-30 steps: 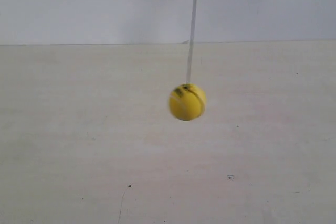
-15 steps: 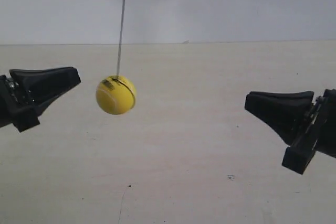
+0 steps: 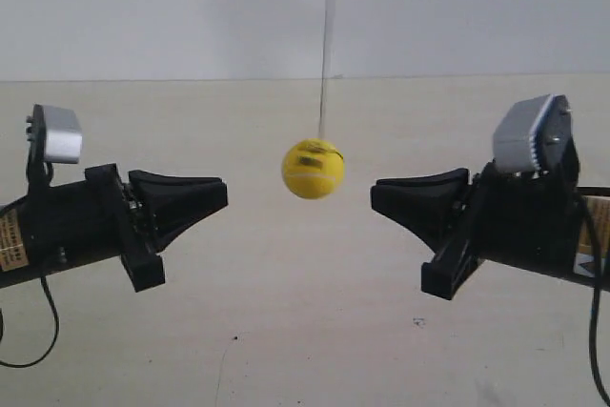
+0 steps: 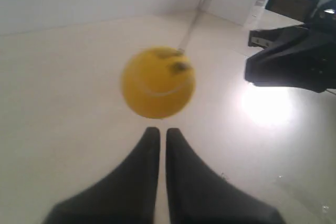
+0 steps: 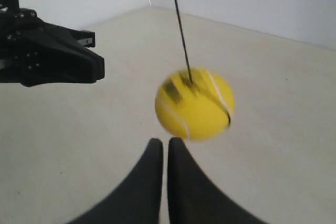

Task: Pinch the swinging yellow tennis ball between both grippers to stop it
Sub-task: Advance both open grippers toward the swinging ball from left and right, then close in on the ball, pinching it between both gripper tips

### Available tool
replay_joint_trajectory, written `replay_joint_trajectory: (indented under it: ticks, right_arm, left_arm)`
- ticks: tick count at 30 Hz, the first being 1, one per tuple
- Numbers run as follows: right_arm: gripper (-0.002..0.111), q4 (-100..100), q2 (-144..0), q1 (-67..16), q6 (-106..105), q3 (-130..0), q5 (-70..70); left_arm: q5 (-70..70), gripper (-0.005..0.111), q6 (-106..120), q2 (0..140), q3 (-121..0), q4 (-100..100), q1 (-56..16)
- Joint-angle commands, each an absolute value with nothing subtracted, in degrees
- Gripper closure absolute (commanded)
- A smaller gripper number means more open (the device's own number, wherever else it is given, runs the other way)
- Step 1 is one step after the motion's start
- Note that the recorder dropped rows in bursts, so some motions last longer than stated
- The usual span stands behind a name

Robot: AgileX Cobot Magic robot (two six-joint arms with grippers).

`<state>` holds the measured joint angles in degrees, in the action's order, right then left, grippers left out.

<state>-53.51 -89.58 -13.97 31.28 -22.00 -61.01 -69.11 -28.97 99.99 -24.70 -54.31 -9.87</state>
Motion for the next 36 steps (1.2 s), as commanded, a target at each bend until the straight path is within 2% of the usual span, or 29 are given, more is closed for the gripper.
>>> replay_joint_trajectory:
  ticks: [1,10,14,29,36]
  right_arm:
    - [0.108,-50.3,-89.8,-19.1,29.1,-24.6,-53.5]
    - [0.108,-45.4,-89.8,-20.7,26.2,-27.6,-48.2]
    - [0.108,-45.4,-89.8,-20.7,26.5,-27.6,-49.9]
    - [0.108,-49.0,-89.8,-20.7,29.7,-27.6,-49.5]
    - [0.108,-50.9,-89.9,-20.7,30.6,-27.6,-49.2]
  left_arm:
    - [-70.0,0.102,-23.7,101.7,-26.1,-53.4,-11.9]
    - [-70.0,0.102,-20.5,101.7,-26.4,-47.4,-11.9]
    - [-70.0,0.102,-20.5,101.7,-26.5,-47.4,-12.0]
    - [-70.0,0.102,-21.0,103.9,-27.2,-55.4,-12.1]
    - [-70.0,0.102,-21.0,107.2,-29.8,-55.5,-16.6]
